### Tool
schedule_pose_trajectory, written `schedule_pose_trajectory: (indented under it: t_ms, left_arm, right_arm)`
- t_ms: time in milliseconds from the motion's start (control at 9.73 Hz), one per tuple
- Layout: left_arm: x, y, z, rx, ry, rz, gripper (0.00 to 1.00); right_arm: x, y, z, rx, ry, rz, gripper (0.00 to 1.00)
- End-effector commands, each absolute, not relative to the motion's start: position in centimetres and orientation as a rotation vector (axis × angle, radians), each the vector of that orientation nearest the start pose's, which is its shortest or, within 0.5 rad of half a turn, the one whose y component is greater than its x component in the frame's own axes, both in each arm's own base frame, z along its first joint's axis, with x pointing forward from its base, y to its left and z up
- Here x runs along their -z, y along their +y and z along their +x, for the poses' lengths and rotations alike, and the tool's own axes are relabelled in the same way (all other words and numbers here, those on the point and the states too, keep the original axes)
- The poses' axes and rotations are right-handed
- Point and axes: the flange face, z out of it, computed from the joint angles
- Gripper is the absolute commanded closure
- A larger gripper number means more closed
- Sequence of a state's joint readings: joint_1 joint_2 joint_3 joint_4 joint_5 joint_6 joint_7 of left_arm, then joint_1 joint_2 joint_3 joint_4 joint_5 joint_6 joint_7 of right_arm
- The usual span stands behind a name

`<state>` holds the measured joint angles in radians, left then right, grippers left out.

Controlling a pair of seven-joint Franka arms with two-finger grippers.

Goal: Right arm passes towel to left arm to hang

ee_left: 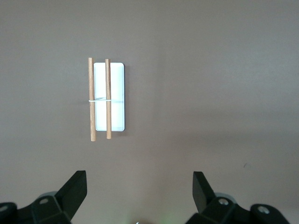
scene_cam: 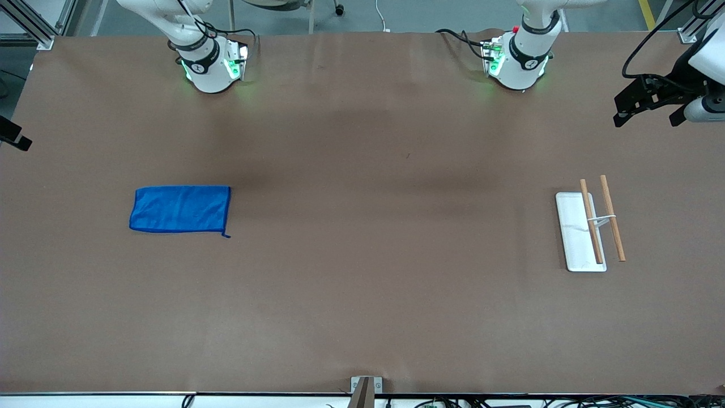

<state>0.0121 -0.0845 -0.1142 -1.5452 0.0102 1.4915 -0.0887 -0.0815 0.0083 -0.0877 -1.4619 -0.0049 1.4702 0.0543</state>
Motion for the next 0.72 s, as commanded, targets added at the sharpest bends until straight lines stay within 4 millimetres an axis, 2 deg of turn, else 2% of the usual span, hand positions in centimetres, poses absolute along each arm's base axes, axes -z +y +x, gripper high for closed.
schedule_pose_trajectory:
  t_ms: [0,616]
  left_arm:
    - [-66.35,-5.24,52.0,0.006,0.047,-3.127,0.0]
    - [-66.35,-5.27,52.0,0.006,0.045,-3.13,0.0]
  right_arm:
    - [-66.11,-9.19,53.32,-0.008,0.362,-3.133,0.0]
    - [-66.67,-9.06,53.46,0.015,0.334,-3.139,0.0]
